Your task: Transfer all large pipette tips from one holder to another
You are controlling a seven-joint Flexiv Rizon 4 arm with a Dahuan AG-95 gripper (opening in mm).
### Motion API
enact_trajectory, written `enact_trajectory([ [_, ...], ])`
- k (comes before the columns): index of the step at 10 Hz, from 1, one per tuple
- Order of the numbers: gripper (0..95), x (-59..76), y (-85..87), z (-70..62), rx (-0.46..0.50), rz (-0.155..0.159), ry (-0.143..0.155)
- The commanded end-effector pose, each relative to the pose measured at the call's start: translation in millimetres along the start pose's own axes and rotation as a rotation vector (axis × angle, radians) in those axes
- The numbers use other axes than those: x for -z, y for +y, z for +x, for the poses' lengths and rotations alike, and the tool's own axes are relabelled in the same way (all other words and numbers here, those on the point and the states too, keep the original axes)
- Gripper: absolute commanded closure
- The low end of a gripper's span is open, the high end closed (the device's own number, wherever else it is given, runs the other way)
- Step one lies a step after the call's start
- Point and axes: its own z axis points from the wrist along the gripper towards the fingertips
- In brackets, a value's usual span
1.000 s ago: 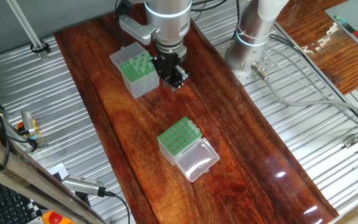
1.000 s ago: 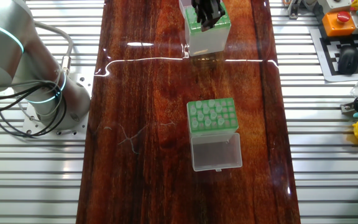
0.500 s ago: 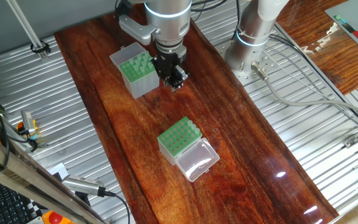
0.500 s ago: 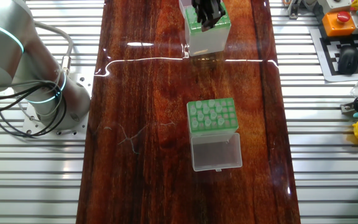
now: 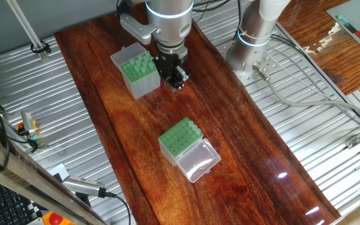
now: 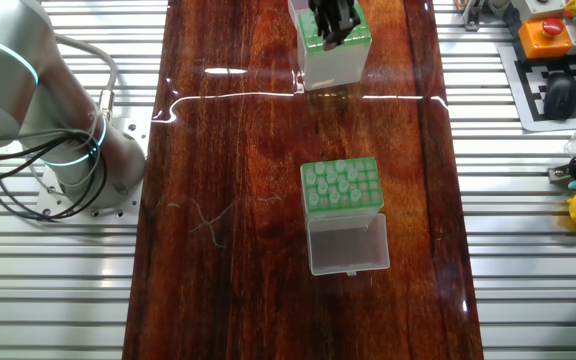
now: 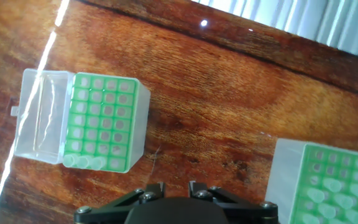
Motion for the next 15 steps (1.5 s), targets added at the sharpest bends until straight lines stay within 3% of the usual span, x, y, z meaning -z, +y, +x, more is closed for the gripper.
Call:
enact_trajectory([
  [1,76.0,-0.3,0.4,-0.3,-0.073,0.005,-0.005],
  [10,76.0,-0.3,0.4,-0.3,-0.086,0.003,-0.008],
  [11,95.0,-0.2,-0.7,-0.3,-0.088,0.003,-0.009],
  [12,95.0,-0.2,-3.5,-0.4,-0.086,0.002,-0.009],
  [15,95.0,-3.2,-37.2,-2.9,-0.04,-0.009,-0.006],
])
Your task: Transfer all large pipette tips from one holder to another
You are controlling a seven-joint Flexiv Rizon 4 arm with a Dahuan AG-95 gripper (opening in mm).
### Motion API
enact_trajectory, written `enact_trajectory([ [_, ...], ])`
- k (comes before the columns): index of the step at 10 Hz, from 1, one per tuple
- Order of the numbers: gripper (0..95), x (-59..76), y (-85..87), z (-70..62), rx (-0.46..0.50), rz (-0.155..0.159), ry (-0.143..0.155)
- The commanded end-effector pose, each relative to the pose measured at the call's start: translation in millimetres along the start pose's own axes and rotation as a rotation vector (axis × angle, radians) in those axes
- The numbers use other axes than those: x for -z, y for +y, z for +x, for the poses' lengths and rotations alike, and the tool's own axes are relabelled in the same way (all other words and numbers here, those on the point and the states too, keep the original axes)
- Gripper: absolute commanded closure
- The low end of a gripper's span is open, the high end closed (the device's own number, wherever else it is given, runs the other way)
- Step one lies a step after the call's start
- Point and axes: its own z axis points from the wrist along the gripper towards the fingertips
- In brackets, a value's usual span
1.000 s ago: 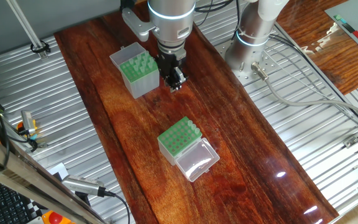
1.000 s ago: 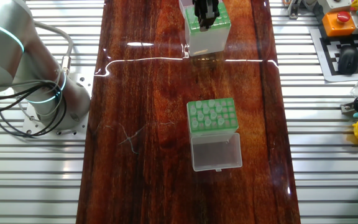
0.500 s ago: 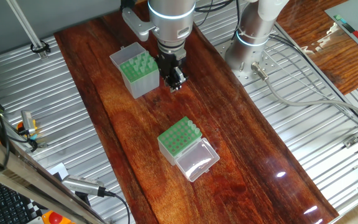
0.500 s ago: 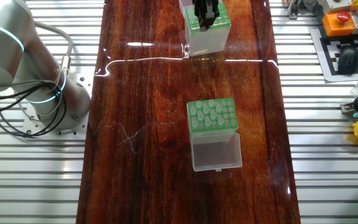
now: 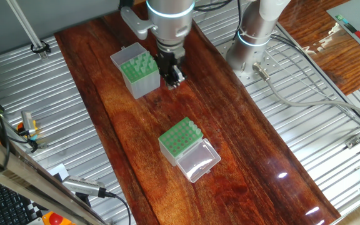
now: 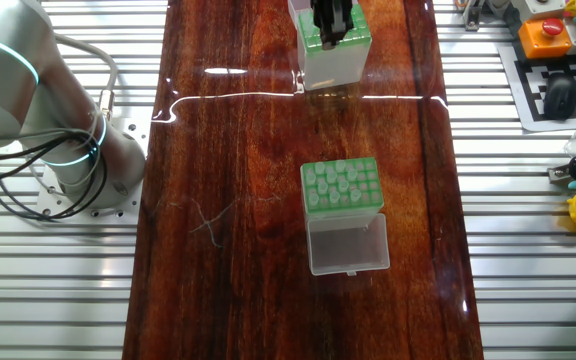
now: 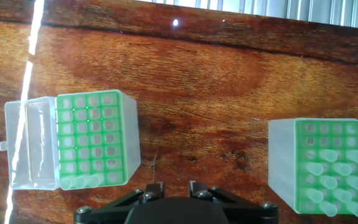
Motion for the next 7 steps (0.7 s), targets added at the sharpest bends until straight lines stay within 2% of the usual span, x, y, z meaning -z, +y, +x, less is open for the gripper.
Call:
enact_trajectory([
  [1,95.0,-1.8,-22.6,-2.5,0.031,-0.005,0.004],
  [2,95.0,-2.5,-37.0,-2.9,0.048,-0.011,0.003],
  [3,95.0,-2.6,-41.1,-3.0,0.051,-0.025,-0.001],
  [4,95.0,-2.6,-41.1,-3.0,0.046,-0.031,0.001],
  [6,95.0,-2.6,-41.1,-3.0,-0.009,-0.017,0.011],
  [7,76.0,-2.6,-41.1,-3.0,-0.036,-0.013,0.012],
])
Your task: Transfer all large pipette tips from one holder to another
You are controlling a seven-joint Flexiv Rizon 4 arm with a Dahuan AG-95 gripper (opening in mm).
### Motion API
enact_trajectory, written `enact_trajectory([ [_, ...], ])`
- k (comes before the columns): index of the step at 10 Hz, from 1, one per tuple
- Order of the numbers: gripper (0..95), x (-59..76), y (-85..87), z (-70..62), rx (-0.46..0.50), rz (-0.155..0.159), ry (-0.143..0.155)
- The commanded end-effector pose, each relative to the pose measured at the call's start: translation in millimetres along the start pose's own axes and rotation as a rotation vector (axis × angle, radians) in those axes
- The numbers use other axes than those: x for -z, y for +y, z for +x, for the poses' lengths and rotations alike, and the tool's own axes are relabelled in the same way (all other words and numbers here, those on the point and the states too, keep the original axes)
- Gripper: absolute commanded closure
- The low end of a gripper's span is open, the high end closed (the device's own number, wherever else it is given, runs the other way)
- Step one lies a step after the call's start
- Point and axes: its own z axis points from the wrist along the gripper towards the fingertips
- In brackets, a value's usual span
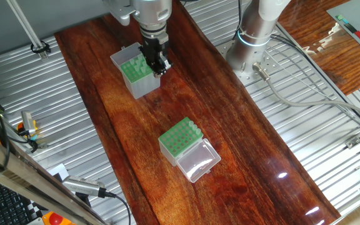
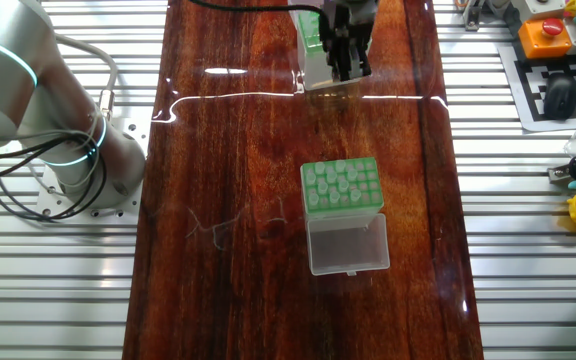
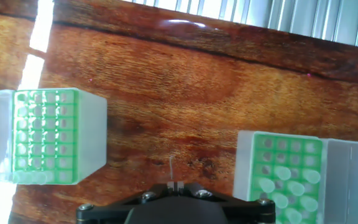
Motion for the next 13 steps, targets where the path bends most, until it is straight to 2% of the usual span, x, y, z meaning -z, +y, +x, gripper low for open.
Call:
enact_trajectory([
  [1,95.0,-0.1,0.4,-1.1,-0.115,0.062,0.011],
  [2,76.0,-0.1,0.4,-1.1,-0.138,0.07,0.006],
  [3,76.0,-0.1,0.4,-1.1,-0.141,0.069,0.006],
  [4,76.0,-0.2,-14.6,-0.4,-0.128,0.068,0.008],
  [5,76.0,-1.5,-48.0,1.0,-0.108,0.065,0.011],
  [6,76.0,-2.4,-71.1,2.0,-0.084,0.063,0.012],
  [7,76.0,-2.9,-87.2,2.5,-0.063,0.061,0.012],
  [9,76.0,-2.9,-92.5,2.9,-0.044,0.048,0.012],
  [11,76.0,-2.9,-92.5,2.9,-0.09,0.056,0.01],
  [12,76.0,-2.9,-92.5,2.9,-0.142,0.059,0.006],
  [13,76.0,-2.9,-92.5,2.9,-0.176,0.073,0.006],
])
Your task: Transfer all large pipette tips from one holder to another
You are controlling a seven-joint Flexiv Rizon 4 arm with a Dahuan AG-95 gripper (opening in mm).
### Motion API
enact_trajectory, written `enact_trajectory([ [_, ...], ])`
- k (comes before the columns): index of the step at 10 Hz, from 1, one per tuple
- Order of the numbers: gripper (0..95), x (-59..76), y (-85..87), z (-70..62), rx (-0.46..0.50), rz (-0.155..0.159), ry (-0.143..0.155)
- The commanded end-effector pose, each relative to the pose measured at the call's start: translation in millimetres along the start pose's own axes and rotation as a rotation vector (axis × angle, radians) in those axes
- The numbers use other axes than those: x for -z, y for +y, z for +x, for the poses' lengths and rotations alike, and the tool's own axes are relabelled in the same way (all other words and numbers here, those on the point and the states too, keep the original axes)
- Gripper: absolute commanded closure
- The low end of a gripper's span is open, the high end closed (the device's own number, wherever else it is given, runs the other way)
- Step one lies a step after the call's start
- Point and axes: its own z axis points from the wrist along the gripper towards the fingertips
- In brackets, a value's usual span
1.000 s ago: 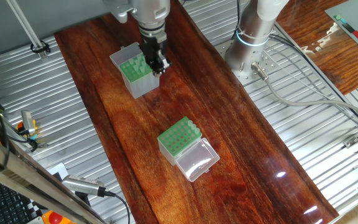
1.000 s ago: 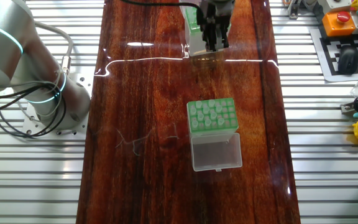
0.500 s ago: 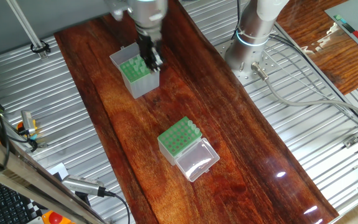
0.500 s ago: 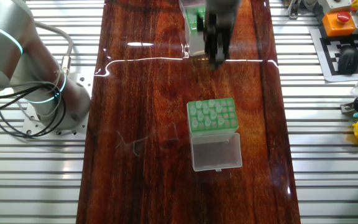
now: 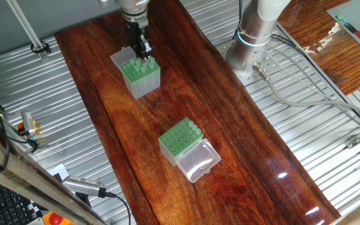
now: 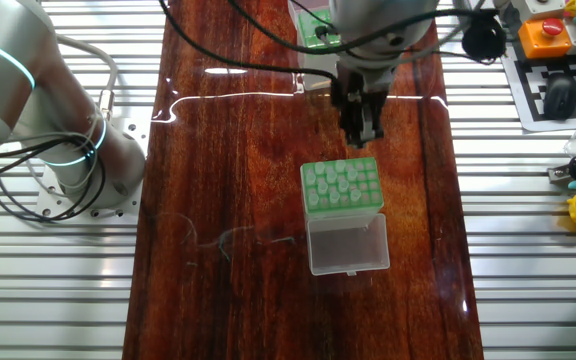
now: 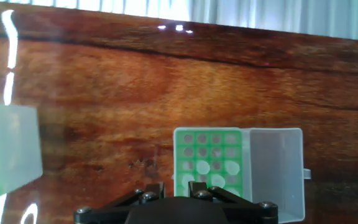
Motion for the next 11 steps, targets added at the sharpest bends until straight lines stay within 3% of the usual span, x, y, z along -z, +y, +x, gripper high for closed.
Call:
enact_trajectory([
  [1,76.0,0.0,0.9,0.2,-0.133,0.031,-0.006],
  [2,76.0,0.0,0.9,0.2,-0.147,0.03,-0.009],
  [6,76.0,-13.7,-32.5,-16.5,-0.142,0.024,0.0],
  [8,76.0,-20.7,-36.1,-17.9,-0.142,0.024,-0.002],
  [11,76.0,-20.7,-36.1,-17.9,-0.114,0.005,-0.004],
])
